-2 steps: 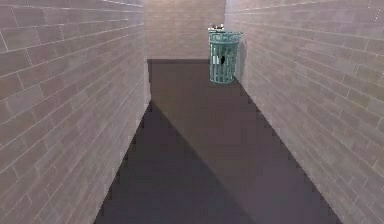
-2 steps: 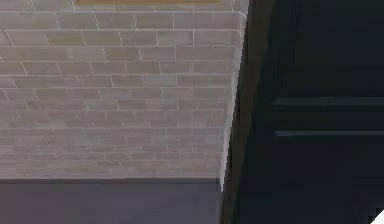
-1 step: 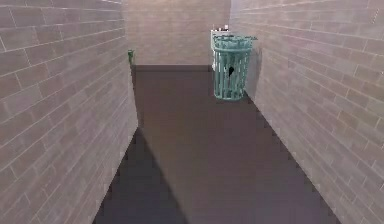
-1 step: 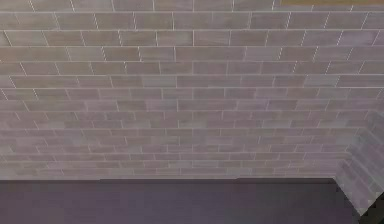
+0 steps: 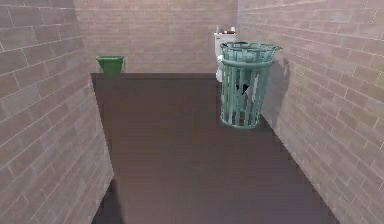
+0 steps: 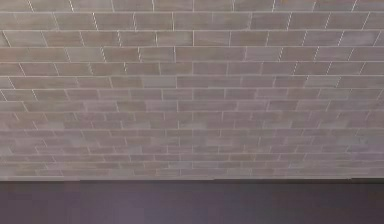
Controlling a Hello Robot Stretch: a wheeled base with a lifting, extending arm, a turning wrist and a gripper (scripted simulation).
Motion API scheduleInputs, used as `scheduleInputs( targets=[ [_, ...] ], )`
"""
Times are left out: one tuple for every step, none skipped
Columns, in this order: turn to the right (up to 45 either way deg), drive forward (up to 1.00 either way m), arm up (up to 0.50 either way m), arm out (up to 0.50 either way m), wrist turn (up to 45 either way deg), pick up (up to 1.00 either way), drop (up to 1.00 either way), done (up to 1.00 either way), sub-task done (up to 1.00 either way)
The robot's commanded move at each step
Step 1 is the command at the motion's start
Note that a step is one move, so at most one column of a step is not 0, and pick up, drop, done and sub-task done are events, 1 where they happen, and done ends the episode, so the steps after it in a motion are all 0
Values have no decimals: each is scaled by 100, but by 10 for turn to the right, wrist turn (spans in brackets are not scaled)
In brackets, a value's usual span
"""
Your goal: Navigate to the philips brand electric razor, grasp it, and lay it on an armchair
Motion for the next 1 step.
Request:
scheduleInputs(
  targets=[
    [-30, 0, 0, 0, 0, 0, 0, 0, 0]
  ],
)
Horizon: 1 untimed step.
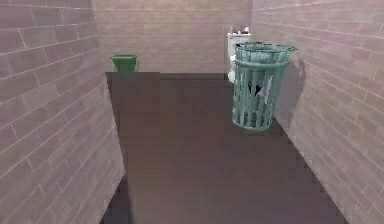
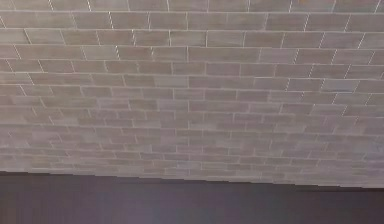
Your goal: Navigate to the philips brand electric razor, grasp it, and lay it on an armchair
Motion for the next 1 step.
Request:
scheduleInputs(
  targets=[
    [0, 100, 0, 0, 0, 0, 0, 0, 0]
  ],
)
